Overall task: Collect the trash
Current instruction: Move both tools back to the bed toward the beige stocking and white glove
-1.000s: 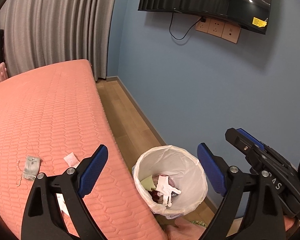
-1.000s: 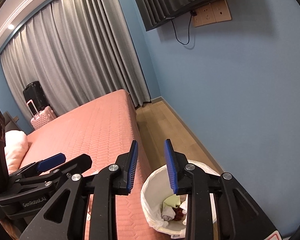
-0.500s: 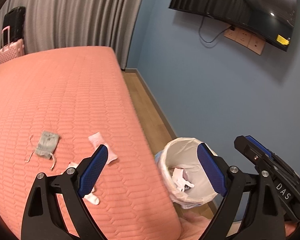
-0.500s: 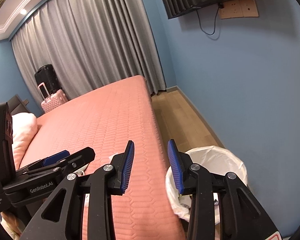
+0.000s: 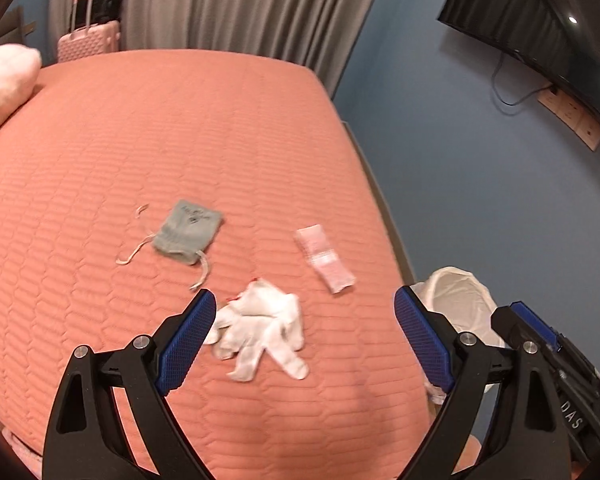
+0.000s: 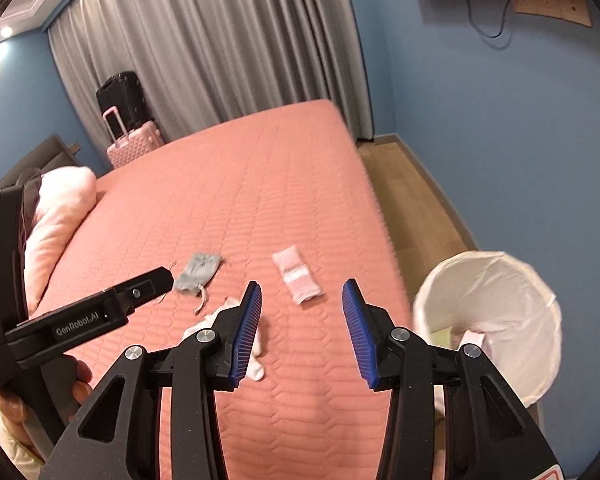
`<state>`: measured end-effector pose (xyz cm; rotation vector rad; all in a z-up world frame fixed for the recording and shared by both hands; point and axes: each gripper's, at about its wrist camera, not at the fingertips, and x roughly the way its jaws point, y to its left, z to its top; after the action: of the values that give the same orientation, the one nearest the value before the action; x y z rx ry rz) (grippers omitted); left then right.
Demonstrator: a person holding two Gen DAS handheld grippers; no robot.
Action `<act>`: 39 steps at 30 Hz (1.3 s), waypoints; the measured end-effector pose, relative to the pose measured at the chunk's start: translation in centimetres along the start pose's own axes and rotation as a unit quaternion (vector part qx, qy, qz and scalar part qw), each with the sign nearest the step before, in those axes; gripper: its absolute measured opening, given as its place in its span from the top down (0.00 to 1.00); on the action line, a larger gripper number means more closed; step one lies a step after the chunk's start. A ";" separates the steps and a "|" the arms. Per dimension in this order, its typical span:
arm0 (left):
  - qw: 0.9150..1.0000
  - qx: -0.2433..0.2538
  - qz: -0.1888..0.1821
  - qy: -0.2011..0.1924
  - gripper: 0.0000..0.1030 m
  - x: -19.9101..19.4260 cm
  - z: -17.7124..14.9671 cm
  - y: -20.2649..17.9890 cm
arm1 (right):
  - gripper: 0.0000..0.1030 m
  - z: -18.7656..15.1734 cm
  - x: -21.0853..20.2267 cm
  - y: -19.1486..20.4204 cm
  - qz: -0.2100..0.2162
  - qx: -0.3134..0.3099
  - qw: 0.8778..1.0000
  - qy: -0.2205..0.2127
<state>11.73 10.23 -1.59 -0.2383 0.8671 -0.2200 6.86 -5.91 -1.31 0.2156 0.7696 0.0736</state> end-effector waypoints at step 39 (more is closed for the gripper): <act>0.989 -0.071 0.089 0.090 0.12 6.6 -4.4 15.1 | 0.82 -5.4 21.6 6.4 -0.007 -0.016 0.987 0.161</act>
<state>13.84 22.23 -13.57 -0.2756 1.0798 -0.0134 18.63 4.32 -18.38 0.1698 1.0919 0.1095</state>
